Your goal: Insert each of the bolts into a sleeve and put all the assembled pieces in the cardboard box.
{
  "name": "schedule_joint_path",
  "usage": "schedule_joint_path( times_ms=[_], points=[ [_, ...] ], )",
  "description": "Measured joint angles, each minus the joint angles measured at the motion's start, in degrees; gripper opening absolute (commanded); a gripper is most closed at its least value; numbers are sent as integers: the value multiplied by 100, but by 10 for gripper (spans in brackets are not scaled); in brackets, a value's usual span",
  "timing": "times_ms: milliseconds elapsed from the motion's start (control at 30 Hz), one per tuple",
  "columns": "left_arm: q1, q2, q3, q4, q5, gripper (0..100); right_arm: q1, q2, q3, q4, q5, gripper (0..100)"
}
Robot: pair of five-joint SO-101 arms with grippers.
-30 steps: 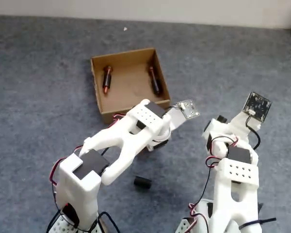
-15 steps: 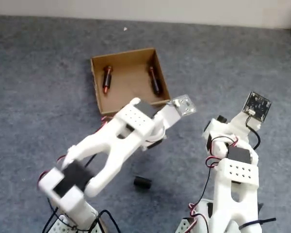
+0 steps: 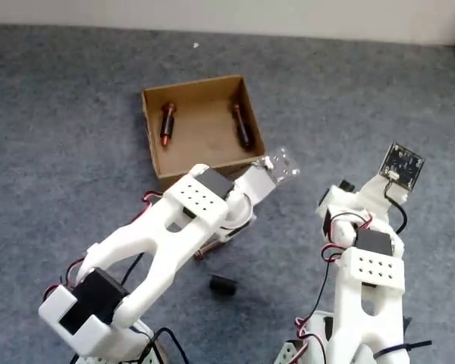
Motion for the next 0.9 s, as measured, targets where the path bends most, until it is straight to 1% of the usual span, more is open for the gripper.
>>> schedule_joint_path(
  times_ms=[133, 233, 433, 500, 567, 633, 767, 900],
  points=[
    [18, 0, 26, -571, 193, 147, 0, 0, 0, 0, 0, 4],
    [9, 193, -18, -765, 290, 146, 0, 0, 0, 0, 0, 4],
    [9, 1301, -738, -774, 308, 144, 0, 0, 0, 0, 0, 4],
    [18, 1582, -1011, -677, 308, 117, 0, 0, 0, 0, 0, 4],
    [-9, 1688, -1178, -615, 308, 101, 0, 0, 0, 0, 0, 4],
    [-18, 1723, -1240, -580, 308, 106, 0, 0, 0, 0, 0, 4],
    [-18, 1785, -1301, -580, 308, 136, 0, 0, 0, 0, 0, 4],
    [-229, 1785, -1301, -580, 308, 161, 0, 0, 0, 0, 0, 4]
  ],
)
